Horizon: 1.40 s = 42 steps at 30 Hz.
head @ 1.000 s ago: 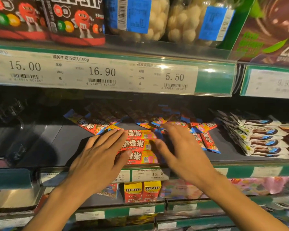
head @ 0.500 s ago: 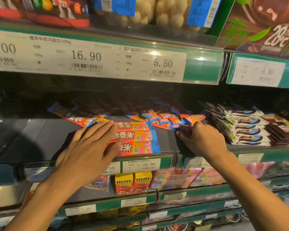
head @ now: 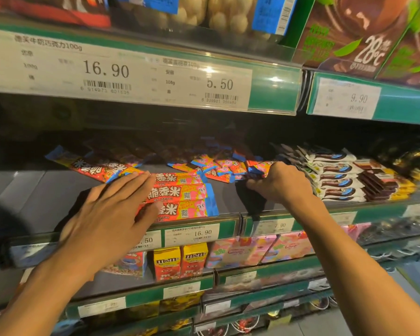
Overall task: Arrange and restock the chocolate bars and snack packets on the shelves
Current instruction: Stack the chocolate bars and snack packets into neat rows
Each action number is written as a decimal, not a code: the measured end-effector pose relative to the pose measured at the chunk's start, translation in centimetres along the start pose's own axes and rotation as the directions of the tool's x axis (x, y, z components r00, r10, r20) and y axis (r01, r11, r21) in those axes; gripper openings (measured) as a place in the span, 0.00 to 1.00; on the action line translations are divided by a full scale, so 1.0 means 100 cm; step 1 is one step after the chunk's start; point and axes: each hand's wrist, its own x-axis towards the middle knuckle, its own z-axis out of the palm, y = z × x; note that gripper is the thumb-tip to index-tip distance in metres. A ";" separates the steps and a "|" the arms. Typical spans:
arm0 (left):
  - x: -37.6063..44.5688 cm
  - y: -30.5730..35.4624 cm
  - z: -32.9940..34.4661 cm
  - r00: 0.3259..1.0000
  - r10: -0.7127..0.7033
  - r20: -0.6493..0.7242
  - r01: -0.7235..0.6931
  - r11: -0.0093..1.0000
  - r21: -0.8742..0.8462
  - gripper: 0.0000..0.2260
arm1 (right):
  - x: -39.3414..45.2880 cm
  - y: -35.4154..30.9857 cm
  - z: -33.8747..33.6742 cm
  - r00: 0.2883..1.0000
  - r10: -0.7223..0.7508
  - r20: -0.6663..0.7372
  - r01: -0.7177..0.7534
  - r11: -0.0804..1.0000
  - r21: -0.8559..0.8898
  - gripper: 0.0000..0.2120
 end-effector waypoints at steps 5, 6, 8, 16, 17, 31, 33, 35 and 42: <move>0.000 0.001 -0.001 1.000 0.013 -0.015 -0.013 1.000 0.008 0.36 | -0.003 0.013 -0.001 1.000 -0.007 -0.022 0.008 1.000 0.014 0.27; 0.000 0.001 -0.001 1.000 0.016 -0.022 -0.016 1.000 0.016 0.36 | -0.007 0.014 -0.003 0.999 -0.028 -0.038 0.028 1.000 0.010 0.26; 0.000 -0.001 0.000 0.999 0.026 -0.041 -0.025 0.999 0.026 0.35 | -0.017 0.017 -0.008 0.996 -0.062 -0.069 0.063 0.998 0.023 0.25; 0.007 -0.019 0.019 0.998 0.030 -0.056 -0.027 0.999 0.044 0.29 | -0.064 0.045 -0.035 0.969 -0.181 -0.169 0.199 0.975 0.098 0.13; 0.009 -0.022 0.023 0.998 0.031 -0.055 -0.028 0.999 0.046 0.29 | -0.067 0.050 -0.037 0.968 -0.183 -0.171 0.208 0.968 0.138 0.13; 0.002 -0.004 0.006 1.000 -0.005 -0.002 0.005 1.000 -0.021 0.34 | -0.077 0.026 -0.019 0.962 -0.273 0.001 0.119 0.423 0.899 0.10; 0.000 0.003 -0.001 1.000 -0.020 0.006 0.020 0.999 -0.044 0.38 | -0.074 0.017 -0.017 0.973 -0.227 0.040 0.039 0.333 0.942 0.07; 0.000 0.002 -0.001 1.000 -0.030 0.007 0.030 0.998 -0.058 0.39 | -0.073 0.007 -0.013 0.969 -0.222 0.109 -0.053 0.245 0.968 0.09; 0.000 0.003 -0.003 1.000 -0.021 0.007 0.022 0.999 -0.029 0.39 | -0.072 -0.040 0.004 0.863 -0.395 0.316 -0.288 0.130 0.949 0.29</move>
